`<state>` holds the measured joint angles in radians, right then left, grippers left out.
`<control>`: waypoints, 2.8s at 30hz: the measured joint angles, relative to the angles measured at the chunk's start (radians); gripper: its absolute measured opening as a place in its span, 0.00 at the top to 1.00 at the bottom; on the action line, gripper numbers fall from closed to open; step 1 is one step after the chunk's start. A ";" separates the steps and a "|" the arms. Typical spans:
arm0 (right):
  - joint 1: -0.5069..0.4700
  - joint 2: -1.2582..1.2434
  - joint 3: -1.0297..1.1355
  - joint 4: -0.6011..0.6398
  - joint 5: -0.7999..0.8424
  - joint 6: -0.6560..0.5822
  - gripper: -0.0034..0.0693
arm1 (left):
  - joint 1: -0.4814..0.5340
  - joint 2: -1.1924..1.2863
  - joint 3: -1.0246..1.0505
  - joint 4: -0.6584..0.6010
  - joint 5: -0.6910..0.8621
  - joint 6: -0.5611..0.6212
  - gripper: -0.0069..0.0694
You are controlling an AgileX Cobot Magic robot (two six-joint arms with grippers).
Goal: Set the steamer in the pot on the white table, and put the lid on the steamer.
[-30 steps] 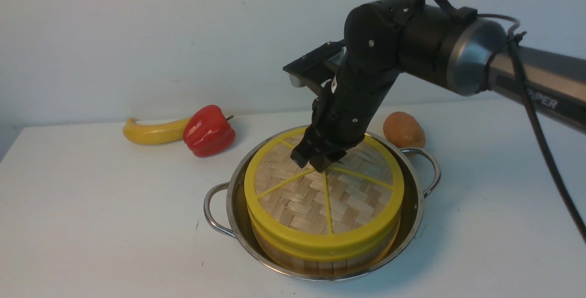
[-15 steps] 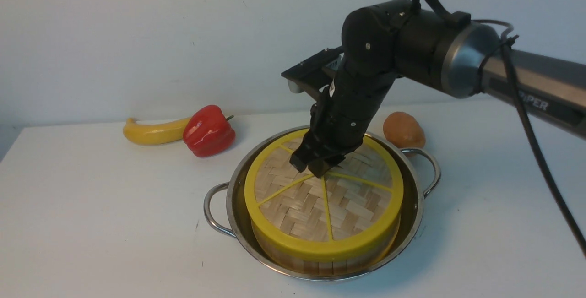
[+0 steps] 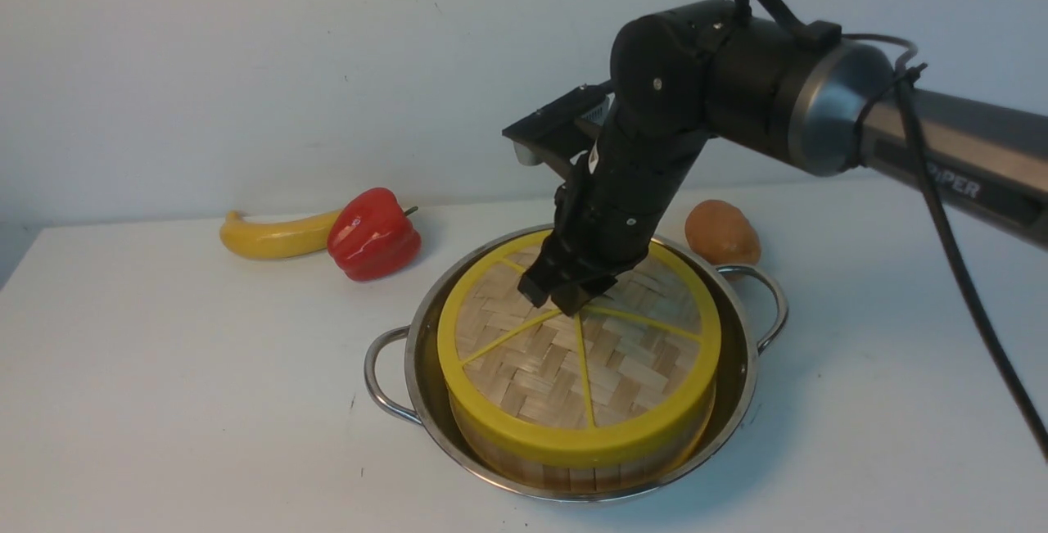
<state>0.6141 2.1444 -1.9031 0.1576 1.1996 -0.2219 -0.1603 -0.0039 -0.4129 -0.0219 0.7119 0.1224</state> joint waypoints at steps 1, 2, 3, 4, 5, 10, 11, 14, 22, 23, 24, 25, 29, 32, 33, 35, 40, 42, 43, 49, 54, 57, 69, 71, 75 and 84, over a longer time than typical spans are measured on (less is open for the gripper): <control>0.000 0.000 0.000 -0.002 0.000 0.000 0.76 | 0.000 0.000 0.000 0.000 0.000 0.000 0.91; 0.000 0.000 0.000 -0.003 -0.001 0.000 0.76 | 0.000 0.000 0.000 0.000 0.000 0.000 0.90; 0.000 0.000 0.000 -0.003 -0.001 0.000 0.76 | 0.000 0.000 0.000 0.000 0.000 0.000 0.90; 0.000 0.000 0.000 -0.003 -0.001 0.000 0.76 | 0.000 0.000 0.000 0.000 0.000 0.000 0.90; 0.000 0.000 0.000 -0.003 -0.001 0.000 0.76 | 0.000 0.000 0.000 0.000 0.000 0.000 0.90; 0.000 0.001 0.000 -0.003 -0.001 -0.001 0.76 | 0.000 0.000 0.000 0.000 0.000 0.000 0.90; 0.000 0.001 0.000 -0.003 -0.001 -0.001 0.76 | 0.000 0.000 0.000 0.000 0.000 0.000 0.90; 0.000 0.001 0.000 -0.003 -0.001 -0.001 0.76 | 0.000 0.000 0.000 0.000 0.000 0.000 0.90; 0.000 0.001 0.000 -0.018 -0.009 0.029 0.66 | 0.000 0.000 0.000 0.000 0.000 0.000 0.90; 0.000 0.002 0.000 -0.019 -0.015 0.035 0.62 | 0.000 0.000 0.000 0.000 0.000 0.000 0.90; 0.000 0.003 0.000 -0.022 -0.021 0.038 0.58 | 0.000 0.000 0.000 0.000 0.000 0.000 0.90; 0.000 0.003 0.000 -0.024 -0.027 0.041 0.52 | 0.000 0.000 0.000 0.000 0.000 0.000 0.90; 0.000 0.005 0.000 -0.025 -0.043 0.045 0.33 | 0.000 0.000 0.000 0.000 0.000 0.000 0.90; 0.000 0.009 -0.031 -0.027 -0.018 0.045 0.22 | 0.000 0.000 0.000 0.000 0.000 0.000 0.90; 0.000 0.010 -0.042 -0.028 -0.005 0.045 0.20 | 0.000 0.000 0.000 0.000 0.000 0.000 0.90; 0.000 0.013 -0.107 -0.039 0.025 0.045 0.17 | 0.000 0.000 0.000 0.000 0.000 0.000 0.90; 0.000 -0.068 -0.320 -0.127 0.026 0.102 0.19 | 0.000 0.000 0.000 0.000 0.000 0.000 0.90; 0.000 -0.128 -0.349 -0.158 0.020 0.128 0.23 | 0.000 0.000 0.000 0.000 0.000 0.000 0.90; 0.000 -0.200 -0.355 -0.193 0.018 0.149 0.30 | 0.000 0.000 0.000 0.001 0.000 -0.001 0.90; 0.000 -0.564 -0.225 -0.295 0.014 0.216 0.76 | 0.000 0.000 0.000 0.006 0.000 -0.002 0.89; 0.000 -0.834 0.074 -0.289 0.015 0.227 0.96 | 0.000 0.000 0.000 0.006 0.000 -0.002 0.88; 0.000 -0.980 0.347 -0.286 -0.071 0.227 0.96 | 0.000 0.000 0.000 0.006 0.000 -0.002 0.87; 0.000 -1.474 1.131 -0.280 -0.575 0.337 0.95 | 0.000 0.000 0.000 0.006 0.000 -0.002 0.87; 0.000 -1.518 1.168 -0.271 -0.570 0.337 0.95 | 0.000 0.000 0.000 0.006 0.000 -0.002 0.87; 0.000 -1.567 1.187 -0.271 -0.478 0.336 0.94 | 0.000 0.000 0.000 0.006 0.000 -0.002 0.87; -0.085 -1.590 1.242 -0.323 -0.440 0.336 0.92 | 0.000 0.000 0.000 0.006 0.000 -0.002 0.87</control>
<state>0.5286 0.5544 -0.6613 -0.1649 0.7592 0.1142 -0.1603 -0.0039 -0.4129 -0.0154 0.7119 0.1202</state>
